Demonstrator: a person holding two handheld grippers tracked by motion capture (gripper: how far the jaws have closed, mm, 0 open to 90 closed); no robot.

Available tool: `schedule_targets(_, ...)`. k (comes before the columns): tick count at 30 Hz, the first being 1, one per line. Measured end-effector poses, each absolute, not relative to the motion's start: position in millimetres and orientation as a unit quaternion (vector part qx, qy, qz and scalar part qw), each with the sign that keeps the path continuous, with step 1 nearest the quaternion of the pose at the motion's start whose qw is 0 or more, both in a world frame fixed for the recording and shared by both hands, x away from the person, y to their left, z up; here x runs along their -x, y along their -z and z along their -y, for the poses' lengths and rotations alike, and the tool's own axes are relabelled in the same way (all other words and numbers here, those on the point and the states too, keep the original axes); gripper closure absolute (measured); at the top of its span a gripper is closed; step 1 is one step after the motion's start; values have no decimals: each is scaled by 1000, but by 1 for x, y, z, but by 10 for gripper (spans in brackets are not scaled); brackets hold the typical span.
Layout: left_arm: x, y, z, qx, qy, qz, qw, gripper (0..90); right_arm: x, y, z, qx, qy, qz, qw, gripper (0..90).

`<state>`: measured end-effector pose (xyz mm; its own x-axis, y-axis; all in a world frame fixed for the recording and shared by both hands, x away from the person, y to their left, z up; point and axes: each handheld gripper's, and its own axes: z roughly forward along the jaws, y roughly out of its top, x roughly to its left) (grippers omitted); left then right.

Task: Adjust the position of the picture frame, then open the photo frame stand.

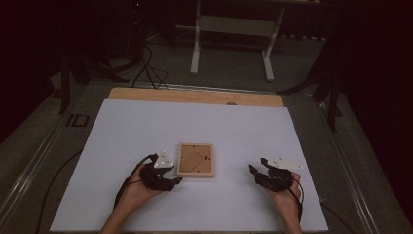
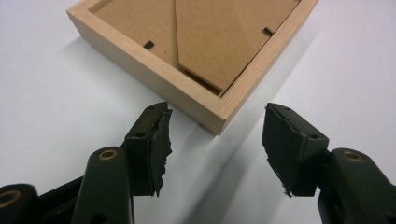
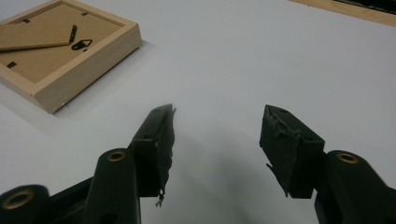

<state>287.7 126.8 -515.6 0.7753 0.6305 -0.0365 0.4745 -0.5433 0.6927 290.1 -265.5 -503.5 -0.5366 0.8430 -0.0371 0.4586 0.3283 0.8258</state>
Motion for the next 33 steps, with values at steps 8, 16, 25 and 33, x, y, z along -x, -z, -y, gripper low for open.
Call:
schedule_targets(8,-286,508,-132,-858,-110,-324,384,420,-291,504,267,-419,-402,-778,240,441)
schedule_targets(16,-285,503,-136,-845,-120,-333,402,424,-291,504,266,-417,-402,-779,241,443)
schedule_targets(25,-283,500,-133,-840,-129,-334,408,427,-291,504,265,-414,-403,-780,241,442)
schedule_targets(33,-283,499,-128,-838,-134,-336,408,429,-290,504,259,-408,-409,-782,234,446)
